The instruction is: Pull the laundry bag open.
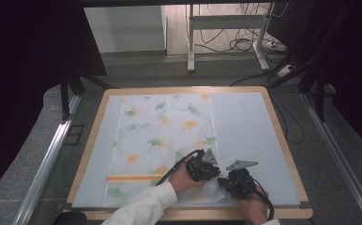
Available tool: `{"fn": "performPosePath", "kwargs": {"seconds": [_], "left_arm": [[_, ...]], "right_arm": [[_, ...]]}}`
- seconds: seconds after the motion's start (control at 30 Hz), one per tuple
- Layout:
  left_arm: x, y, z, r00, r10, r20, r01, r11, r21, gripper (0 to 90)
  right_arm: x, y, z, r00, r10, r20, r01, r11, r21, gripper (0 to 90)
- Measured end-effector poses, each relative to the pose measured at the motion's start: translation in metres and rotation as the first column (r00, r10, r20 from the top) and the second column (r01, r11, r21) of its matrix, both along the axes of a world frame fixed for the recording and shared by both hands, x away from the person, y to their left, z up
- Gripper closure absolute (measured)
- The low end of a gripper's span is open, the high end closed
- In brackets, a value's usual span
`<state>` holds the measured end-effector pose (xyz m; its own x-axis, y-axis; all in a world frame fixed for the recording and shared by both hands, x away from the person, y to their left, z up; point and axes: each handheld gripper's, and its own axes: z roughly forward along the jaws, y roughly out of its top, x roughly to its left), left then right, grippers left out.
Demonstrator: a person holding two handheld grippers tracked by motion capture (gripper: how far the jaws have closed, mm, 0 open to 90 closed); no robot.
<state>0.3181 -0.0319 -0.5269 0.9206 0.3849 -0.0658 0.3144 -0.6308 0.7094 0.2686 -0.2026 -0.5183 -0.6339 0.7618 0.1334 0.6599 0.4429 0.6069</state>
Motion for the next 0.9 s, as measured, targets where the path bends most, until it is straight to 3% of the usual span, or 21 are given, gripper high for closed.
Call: {"fn": "performPosePath", "kwargs": {"seconds": [0.47, 0.6, 0.9], "left_arm": [[-0.003, 0.006, 0.001, 0.9997, -0.020, 0.014, 0.019, 0.9995, 0.023, 85.6], [-0.003, 0.007, 0.003, 0.9993, -0.032, 0.021, 0.031, 0.9982, 0.050, 85.8], [-0.004, 0.014, 0.003, 0.9994, -0.029, 0.016, 0.028, 0.9980, 0.057, 85.9]], "right_arm": [[0.005, -0.006, -0.002, 0.9984, -0.025, -0.051, 0.029, 0.997, 0.067, 89.7], [0.006, -0.007, -0.003, 0.9977, -0.031, -0.060, 0.036, 0.996, 0.079, 89.7], [0.006, -0.009, -0.004, 0.9967, -0.040, -0.071, 0.047, 0.994, 0.097, 89.8]]}}
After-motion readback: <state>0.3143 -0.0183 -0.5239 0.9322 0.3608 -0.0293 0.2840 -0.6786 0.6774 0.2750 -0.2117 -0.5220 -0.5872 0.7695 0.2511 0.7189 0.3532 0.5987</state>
